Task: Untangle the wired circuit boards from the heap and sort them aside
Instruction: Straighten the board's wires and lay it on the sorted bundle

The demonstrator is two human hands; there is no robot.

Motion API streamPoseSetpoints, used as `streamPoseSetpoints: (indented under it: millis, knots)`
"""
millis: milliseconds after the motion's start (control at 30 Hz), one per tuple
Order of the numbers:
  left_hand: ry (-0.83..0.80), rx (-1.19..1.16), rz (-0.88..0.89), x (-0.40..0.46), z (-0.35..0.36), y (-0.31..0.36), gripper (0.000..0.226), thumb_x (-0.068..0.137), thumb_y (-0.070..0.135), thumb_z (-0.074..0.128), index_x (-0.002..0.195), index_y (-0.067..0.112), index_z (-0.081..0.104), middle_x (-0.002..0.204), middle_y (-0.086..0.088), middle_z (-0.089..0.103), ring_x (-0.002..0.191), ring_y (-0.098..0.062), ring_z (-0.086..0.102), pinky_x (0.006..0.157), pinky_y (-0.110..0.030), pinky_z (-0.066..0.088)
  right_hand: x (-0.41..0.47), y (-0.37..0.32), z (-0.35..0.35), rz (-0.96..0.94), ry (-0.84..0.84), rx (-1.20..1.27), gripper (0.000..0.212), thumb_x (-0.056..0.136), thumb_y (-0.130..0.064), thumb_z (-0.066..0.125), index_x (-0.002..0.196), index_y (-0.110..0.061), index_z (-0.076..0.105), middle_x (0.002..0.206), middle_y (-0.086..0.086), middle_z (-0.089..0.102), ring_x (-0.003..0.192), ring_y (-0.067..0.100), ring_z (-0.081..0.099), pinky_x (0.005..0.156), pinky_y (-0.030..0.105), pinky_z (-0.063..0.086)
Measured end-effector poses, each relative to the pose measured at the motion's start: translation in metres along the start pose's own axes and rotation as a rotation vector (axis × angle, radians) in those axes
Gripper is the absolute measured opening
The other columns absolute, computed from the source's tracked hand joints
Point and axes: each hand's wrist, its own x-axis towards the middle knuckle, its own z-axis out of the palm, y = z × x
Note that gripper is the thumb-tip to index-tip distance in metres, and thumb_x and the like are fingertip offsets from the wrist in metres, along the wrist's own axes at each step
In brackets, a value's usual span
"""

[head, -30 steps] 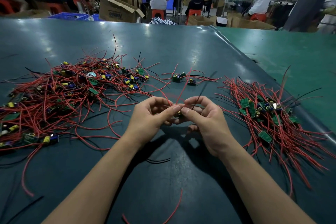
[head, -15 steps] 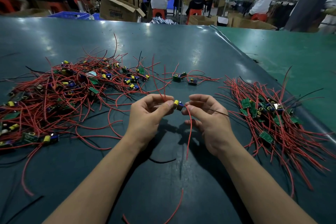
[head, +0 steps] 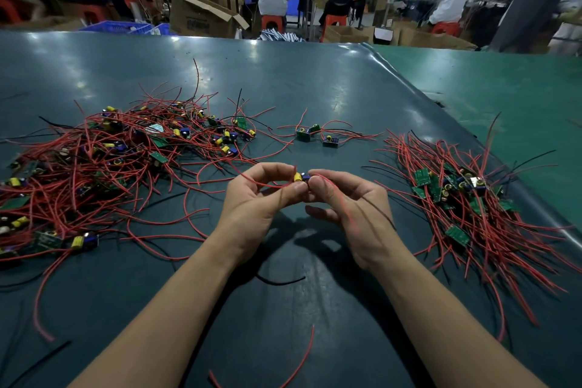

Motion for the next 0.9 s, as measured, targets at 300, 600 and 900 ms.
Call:
streamPoseSetpoints:
  millis: [300, 600, 900]
  knots:
    - [-0.065, 0.1, 0.103, -0.0043, 0.0048, 0.0001, 0.025, 0.059, 0.003, 0.079, 0.079, 0.01, 0.064, 0.081, 0.001, 0.074, 0.079, -0.014, 0.07, 0.076, -0.022, 0.055, 0.0029, -0.0056, 0.0015, 0.184, 0.142, 0.021, 0.03, 0.094, -0.018, 0.061, 0.067, -0.013, 0.074, 0.065, 0.001, 0.066, 0.049, 0.01, 0.056, 0.04, 0.02, 0.043]
    - [-0.051, 0.261, 0.269, -0.0068, 0.0062, -0.0018, 0.031, 0.068, -0.006, 0.079, 0.089, 0.003, 0.059, 0.085, -0.005, 0.072, 0.081, -0.016, 0.071, 0.075, -0.023, 0.055, 0.0009, 0.0023, 0.0036, 0.098, 0.156, -0.129, 0.026, 0.092, -0.028, 0.066, 0.076, -0.009, 0.073, 0.062, 0.003, 0.068, 0.038, 0.011, 0.049, 0.034, 0.017, 0.037]
    - [-0.069, 0.288, 0.18, -0.0048, 0.0044, -0.0053, 0.033, 0.064, -0.014, 0.079, 0.085, 0.0, 0.059, 0.089, -0.019, 0.073, 0.083, -0.022, 0.073, 0.077, -0.027, 0.058, 0.0019, 0.0039, -0.0002, 0.052, 0.175, -0.204, 0.026, 0.094, -0.017, 0.062, 0.071, -0.016, 0.076, 0.062, 0.013, 0.06, 0.04, 0.011, 0.041, 0.033, 0.017, 0.027]
